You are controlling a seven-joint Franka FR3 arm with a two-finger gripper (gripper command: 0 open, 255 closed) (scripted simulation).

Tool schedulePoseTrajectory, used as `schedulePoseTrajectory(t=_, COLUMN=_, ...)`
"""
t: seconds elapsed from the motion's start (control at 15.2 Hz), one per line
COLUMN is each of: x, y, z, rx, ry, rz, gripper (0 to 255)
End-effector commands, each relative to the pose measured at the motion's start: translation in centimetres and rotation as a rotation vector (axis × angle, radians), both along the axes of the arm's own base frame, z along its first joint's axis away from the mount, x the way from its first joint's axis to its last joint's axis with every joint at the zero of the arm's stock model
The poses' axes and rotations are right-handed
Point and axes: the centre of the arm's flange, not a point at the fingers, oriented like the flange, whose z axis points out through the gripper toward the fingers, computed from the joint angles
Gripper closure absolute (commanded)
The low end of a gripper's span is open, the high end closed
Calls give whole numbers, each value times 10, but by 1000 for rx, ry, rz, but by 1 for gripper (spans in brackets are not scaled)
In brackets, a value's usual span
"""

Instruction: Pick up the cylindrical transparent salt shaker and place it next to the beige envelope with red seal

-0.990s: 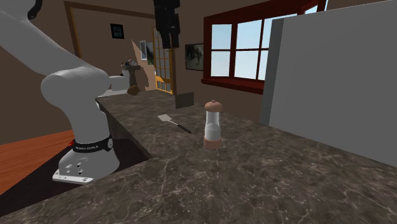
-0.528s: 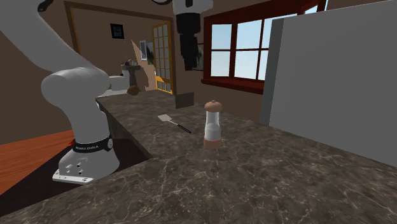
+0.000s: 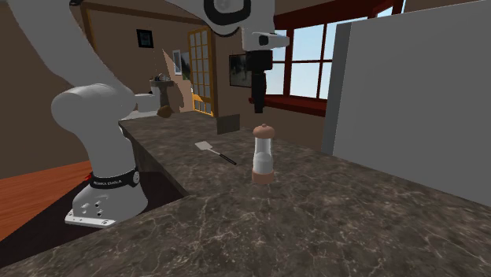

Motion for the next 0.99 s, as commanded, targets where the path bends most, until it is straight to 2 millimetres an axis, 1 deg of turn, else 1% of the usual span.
schedulePoseTrajectory(t=0.0, x=18, y=7, z=-21, rx=-8, ry=0, rz=0, gripper=0)
schedulePoseTrajectory(t=0.13, x=33, y=12, z=-36, rx=-14, ry=1, rz=0, gripper=0)
schedulePoseTrajectory(t=0.59, x=34, y=11, z=-73, rx=-14, ry=1, rz=0, gripper=0)
schedulePoseTrajectory(t=0.66, x=34, y=11, z=-76, rx=-14, ry=1, rz=0, gripper=0)
schedulePoseTrajectory(t=0.92, x=34, y=11, z=-76, rx=-14, ry=1, rz=0, gripper=0)
